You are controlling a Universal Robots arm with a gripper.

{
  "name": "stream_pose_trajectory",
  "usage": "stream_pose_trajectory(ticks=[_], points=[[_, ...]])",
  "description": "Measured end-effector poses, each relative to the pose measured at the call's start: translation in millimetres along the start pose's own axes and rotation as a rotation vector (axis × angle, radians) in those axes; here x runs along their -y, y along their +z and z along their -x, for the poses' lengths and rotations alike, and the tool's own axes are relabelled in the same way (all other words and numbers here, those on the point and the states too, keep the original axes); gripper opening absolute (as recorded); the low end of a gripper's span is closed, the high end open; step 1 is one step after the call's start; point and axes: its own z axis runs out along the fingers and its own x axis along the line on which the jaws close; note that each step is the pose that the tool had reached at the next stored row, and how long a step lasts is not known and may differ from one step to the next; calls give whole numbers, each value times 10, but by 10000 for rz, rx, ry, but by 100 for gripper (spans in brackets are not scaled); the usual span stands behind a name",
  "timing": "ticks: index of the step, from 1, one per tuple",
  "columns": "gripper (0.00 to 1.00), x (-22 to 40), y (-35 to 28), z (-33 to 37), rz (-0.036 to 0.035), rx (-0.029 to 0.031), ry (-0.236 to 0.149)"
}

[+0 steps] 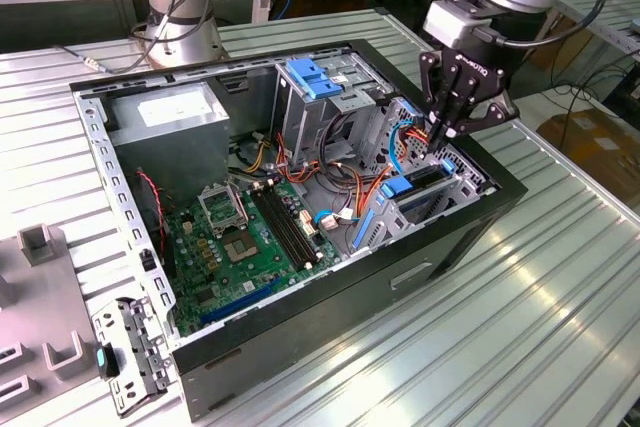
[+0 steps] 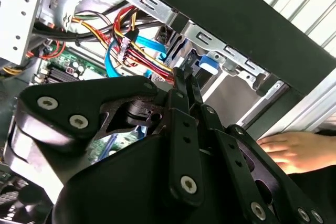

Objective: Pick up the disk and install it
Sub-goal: 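Insert the first disk wire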

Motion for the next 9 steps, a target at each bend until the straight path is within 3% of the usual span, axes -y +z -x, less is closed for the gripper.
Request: stream_pose_trajectory(ticks=[6, 7, 8, 9], points=[[16, 0, 1, 2, 8, 10, 154], [16, 0, 2, 2, 12, 165, 153], [16, 0, 1, 0, 15, 378, 152], [16, 0, 1, -3, 18, 510, 152]])
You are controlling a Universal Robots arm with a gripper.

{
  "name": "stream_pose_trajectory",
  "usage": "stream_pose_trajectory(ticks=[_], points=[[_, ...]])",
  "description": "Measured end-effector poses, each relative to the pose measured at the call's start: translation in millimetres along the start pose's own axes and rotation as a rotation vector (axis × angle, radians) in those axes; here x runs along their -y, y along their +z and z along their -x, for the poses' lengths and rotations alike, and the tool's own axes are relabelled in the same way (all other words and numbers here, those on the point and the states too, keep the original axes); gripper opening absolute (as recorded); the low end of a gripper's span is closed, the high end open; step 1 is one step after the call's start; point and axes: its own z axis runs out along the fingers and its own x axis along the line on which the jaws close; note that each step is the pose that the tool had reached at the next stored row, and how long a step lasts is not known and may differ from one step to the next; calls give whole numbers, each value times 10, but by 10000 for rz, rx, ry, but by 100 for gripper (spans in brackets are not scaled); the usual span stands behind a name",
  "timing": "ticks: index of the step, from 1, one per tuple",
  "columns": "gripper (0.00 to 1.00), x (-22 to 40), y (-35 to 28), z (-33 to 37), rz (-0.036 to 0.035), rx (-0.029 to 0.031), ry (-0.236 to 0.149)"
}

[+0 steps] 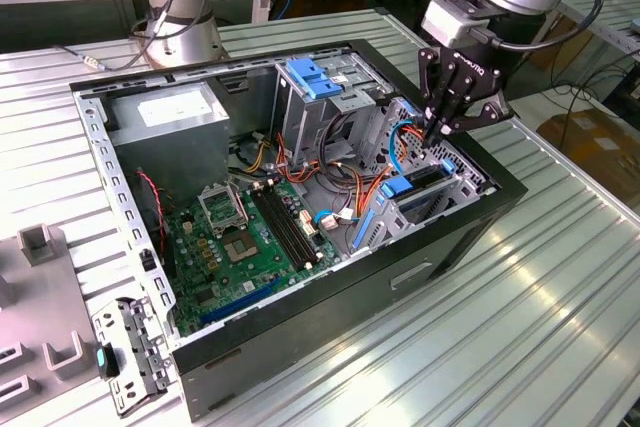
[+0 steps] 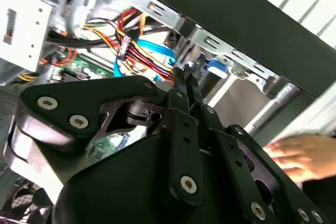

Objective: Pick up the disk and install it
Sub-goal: 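Insert the first disk wire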

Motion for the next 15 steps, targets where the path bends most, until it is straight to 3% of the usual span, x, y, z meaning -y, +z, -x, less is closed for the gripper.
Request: stream_pose_trajectory(ticks=[15], points=[[16, -8, 2, -9, 1, 14, -1]])
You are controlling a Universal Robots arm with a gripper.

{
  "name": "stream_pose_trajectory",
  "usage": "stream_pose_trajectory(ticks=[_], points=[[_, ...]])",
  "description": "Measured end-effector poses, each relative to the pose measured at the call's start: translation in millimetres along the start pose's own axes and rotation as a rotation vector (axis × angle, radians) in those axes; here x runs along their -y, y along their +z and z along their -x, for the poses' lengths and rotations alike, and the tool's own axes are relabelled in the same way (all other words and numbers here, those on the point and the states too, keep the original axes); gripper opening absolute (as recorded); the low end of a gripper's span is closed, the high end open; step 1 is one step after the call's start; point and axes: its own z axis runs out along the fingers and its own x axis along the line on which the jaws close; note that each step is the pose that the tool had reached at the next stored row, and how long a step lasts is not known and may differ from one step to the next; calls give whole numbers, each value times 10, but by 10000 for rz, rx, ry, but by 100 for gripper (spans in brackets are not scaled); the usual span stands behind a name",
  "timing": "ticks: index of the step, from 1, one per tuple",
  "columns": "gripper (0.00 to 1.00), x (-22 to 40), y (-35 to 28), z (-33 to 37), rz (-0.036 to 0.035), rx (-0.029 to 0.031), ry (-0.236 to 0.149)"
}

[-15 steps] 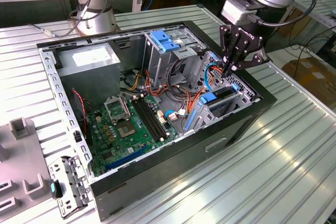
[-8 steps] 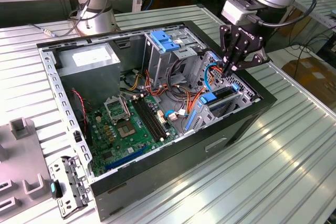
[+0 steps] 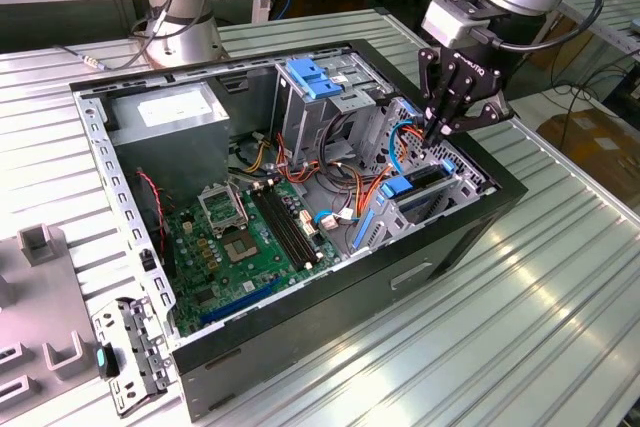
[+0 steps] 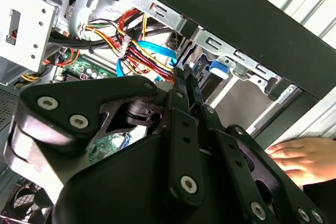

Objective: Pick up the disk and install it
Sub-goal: 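Insert the first disk wire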

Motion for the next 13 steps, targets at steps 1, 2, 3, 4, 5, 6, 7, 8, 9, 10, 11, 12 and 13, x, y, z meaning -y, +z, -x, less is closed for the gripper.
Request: stream_pose_trajectory(ticks=[1, 2, 3, 4, 5, 6, 7, 8, 9, 10, 11, 12, 13], points=[[16, -6, 4, -8, 0, 17, 0], [16, -7, 16, -34, 0, 32, 2], [16, -7, 25, -59, 1, 34, 8], [16, -7, 32, -83, 1, 37, 9], [16, -7, 39, -131, 1, 59, 11], [16, -21, 49, -190, 3, 112, 11], [16, -33, 53, -213, 3, 138, 6], [16, -43, 58, -228, 4, 150, -10], [16, -60, 65, -244, 4, 157, -64], [16, -77, 72, -250, 5, 158, -142], [16, -81, 77, -251, 5, 157, -224], [16, -81, 81, -251, 5, 157, -241], [16, -81, 84, -251, 5, 157, -271]])
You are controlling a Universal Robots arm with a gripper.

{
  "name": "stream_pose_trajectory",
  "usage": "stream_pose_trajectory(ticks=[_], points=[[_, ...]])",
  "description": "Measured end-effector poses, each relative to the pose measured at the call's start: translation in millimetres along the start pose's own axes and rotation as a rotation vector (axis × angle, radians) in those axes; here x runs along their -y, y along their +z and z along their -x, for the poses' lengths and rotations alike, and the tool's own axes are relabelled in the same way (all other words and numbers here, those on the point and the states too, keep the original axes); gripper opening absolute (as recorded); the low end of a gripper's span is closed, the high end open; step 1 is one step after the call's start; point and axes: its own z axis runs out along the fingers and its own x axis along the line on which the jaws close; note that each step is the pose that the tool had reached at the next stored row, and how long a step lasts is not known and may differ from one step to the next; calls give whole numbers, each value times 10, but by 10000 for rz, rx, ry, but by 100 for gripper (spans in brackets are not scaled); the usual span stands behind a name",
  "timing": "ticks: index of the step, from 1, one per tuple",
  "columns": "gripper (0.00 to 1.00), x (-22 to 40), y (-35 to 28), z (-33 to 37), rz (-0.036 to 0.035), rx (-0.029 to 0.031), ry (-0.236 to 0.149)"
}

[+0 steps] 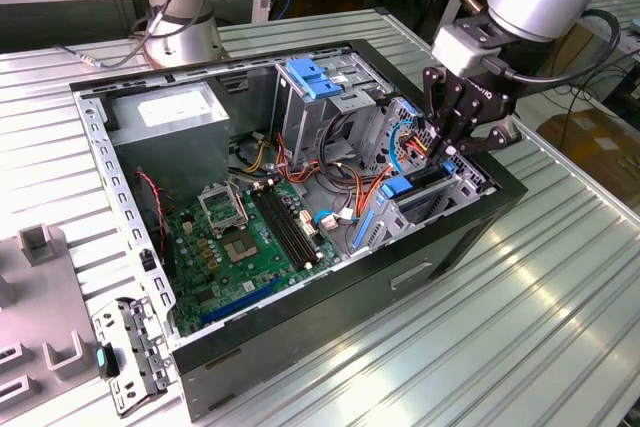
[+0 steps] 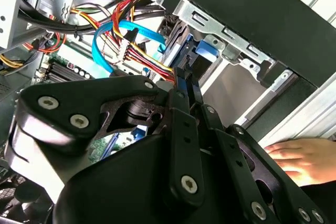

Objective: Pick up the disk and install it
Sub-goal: 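Insert the first disk wire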

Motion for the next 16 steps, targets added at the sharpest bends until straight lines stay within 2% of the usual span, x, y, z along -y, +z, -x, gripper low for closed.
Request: stream_pose_trajectory(ticks=[3, 16], points=[[16, 0, 8, 0, 3, -1, -243], [16, 0, 12, 1, 4, 0, -297]])
